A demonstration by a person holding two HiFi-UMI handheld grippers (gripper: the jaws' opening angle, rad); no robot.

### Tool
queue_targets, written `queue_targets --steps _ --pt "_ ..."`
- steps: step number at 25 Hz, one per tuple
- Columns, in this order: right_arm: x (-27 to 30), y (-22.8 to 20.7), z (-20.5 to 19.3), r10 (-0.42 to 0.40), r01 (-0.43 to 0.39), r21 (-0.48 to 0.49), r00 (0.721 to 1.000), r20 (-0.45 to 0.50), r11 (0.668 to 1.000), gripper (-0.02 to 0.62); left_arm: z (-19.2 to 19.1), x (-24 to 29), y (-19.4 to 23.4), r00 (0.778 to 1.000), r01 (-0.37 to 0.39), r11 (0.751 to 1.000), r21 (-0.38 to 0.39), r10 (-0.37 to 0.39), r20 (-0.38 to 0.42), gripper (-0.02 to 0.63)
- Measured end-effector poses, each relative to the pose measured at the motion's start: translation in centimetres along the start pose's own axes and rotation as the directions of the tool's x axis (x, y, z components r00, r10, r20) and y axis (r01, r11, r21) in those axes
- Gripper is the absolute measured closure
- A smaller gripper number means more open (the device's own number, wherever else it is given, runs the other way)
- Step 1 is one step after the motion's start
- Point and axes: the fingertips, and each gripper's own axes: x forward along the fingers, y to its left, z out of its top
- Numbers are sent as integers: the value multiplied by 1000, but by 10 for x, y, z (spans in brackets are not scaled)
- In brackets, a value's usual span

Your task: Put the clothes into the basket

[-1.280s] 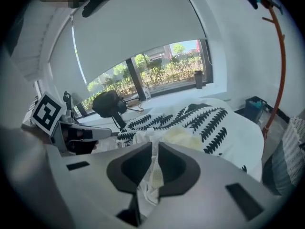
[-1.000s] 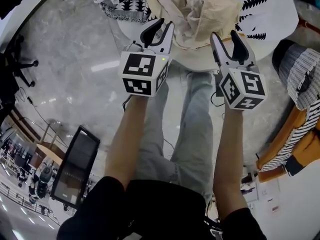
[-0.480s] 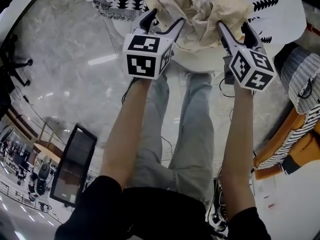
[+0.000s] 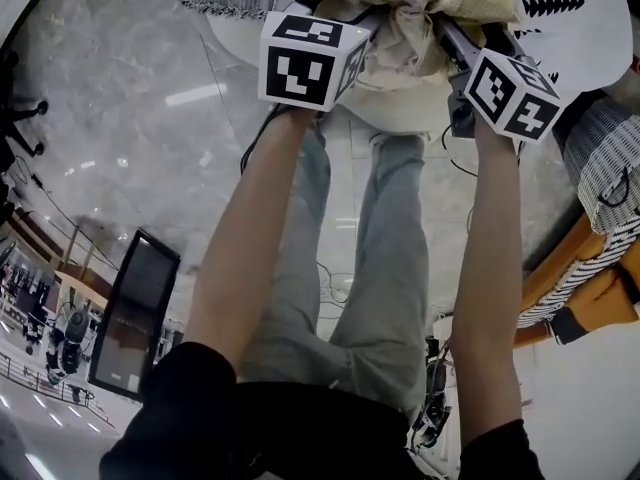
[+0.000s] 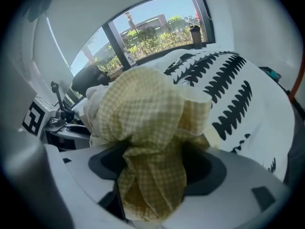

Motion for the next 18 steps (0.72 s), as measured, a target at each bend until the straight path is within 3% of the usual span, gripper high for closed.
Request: queue_targets --steps 3,5,8,9,12,18 --pt "5 6 -5 42 -42 38 999 -8 998 276 -3 8 -3 1000 -2 1000 -9 2 8 305" --pt "5 12 -9 70 -69 36 997 -31 997 351 -4 10 -8 1000 12 1000 -17 -12 -1 360" --pt "-4 18 -12 65 -68 -47 996 -61 997 506 -4 4 -15 1000 13 1000 -10 -13 -12 444" --pt "-9 18 -14 64 -67 -56 996 -65 996 523 -4 0 -17 1000 10 1000 -6 -10 -15 466" --pt "-32 22 -14 89 -91 -25 995 -50 996 538 -2 -15 -27 1000 7 1000 12 -7 -19 511" --pt "-89 31 -11 110 -111 11 993 40 994 541 12 -47 -59 999 38 997 60 -39 20 525"
